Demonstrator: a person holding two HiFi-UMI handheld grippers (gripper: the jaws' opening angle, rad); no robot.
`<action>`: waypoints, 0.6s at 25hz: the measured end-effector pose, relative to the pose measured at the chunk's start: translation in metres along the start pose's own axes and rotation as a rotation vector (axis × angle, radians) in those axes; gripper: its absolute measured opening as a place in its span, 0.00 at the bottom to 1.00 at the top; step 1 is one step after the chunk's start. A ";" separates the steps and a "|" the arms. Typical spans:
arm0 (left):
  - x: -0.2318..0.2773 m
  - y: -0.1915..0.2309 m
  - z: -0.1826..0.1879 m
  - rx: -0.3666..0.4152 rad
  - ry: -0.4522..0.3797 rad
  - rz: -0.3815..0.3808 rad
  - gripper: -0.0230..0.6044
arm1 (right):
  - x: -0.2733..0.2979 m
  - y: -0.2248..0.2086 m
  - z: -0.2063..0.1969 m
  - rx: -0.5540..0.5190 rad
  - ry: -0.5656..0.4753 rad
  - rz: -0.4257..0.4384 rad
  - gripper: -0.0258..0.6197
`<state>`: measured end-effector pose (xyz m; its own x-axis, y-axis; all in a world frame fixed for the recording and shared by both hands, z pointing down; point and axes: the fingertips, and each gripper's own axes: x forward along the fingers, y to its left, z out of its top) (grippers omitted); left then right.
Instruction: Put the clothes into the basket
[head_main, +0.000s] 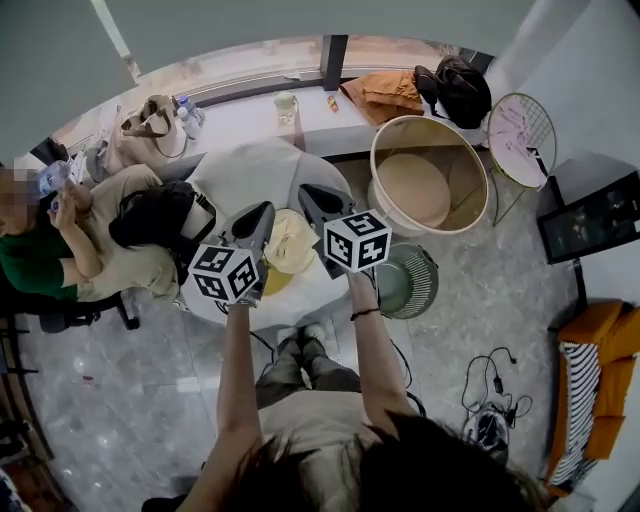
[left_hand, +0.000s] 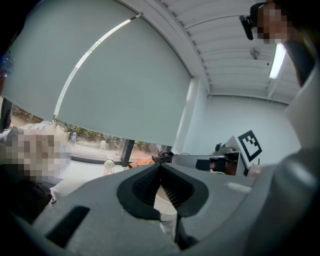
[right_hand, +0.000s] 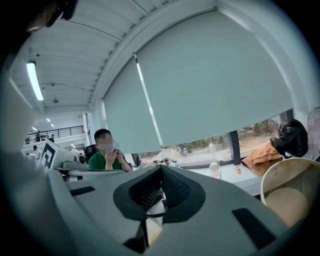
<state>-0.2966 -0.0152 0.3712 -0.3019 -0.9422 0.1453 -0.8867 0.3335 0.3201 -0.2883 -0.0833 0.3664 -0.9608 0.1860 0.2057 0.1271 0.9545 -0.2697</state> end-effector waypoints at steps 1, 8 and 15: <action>0.003 0.002 -0.003 -0.004 0.008 -0.002 0.05 | 0.004 -0.002 0.000 0.003 0.003 0.001 0.05; 0.018 0.031 -0.026 -0.089 0.035 0.001 0.05 | 0.034 -0.020 -0.026 -0.001 0.075 -0.007 0.05; 0.029 0.061 -0.052 -0.138 0.066 0.026 0.05 | 0.057 -0.044 -0.048 0.007 0.103 0.000 0.05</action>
<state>-0.3414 -0.0206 0.4437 -0.2964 -0.9306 0.2148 -0.8208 0.3632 0.4408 -0.3368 -0.1033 0.4356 -0.9304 0.2096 0.3008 0.1252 0.9528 -0.2767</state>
